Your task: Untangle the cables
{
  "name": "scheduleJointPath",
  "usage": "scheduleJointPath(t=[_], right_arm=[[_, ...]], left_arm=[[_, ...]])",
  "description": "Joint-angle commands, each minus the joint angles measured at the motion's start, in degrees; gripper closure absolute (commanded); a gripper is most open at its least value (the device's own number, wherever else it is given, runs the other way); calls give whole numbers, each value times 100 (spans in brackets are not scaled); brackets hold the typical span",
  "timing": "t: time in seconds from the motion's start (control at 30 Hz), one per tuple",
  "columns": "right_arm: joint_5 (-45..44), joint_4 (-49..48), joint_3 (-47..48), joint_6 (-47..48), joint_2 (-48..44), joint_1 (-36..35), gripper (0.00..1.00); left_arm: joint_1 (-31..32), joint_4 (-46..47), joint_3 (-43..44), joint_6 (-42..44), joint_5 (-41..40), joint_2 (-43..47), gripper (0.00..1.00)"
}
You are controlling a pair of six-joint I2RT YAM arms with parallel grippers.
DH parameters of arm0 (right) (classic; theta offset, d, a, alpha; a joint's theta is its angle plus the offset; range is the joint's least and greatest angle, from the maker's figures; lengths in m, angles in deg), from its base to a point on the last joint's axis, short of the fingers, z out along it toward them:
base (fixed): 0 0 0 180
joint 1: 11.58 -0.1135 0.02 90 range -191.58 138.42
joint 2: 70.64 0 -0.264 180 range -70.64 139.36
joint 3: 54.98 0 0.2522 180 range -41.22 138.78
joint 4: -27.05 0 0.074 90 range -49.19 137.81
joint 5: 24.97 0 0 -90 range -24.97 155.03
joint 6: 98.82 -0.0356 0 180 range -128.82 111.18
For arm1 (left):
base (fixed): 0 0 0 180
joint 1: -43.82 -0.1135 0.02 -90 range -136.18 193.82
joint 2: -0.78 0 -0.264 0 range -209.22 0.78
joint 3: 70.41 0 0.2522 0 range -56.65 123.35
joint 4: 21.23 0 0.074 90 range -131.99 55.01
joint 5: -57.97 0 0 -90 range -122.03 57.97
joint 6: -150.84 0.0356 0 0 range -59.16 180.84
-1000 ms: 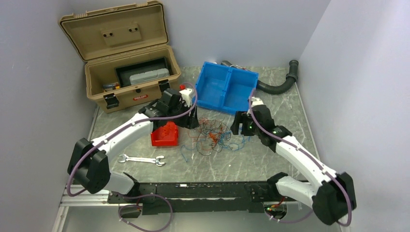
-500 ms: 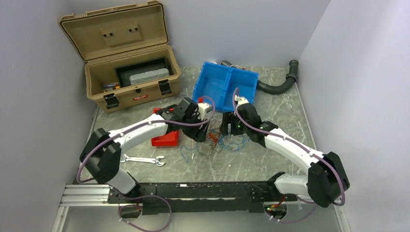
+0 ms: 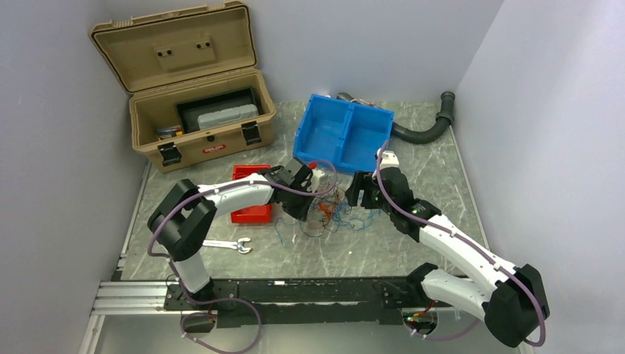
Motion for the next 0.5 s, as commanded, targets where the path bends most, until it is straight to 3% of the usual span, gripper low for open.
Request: scheduleJointPath(t=[0.0,0.47], right_arm=[[120,-366,-112,-122,124,-2,24],[2312,-2508,-259,-533,825,-22,23]], left_arm=[[14,-173,316,-5,-14,460,100],[16,-1285,1526,67,504,1976,100]])
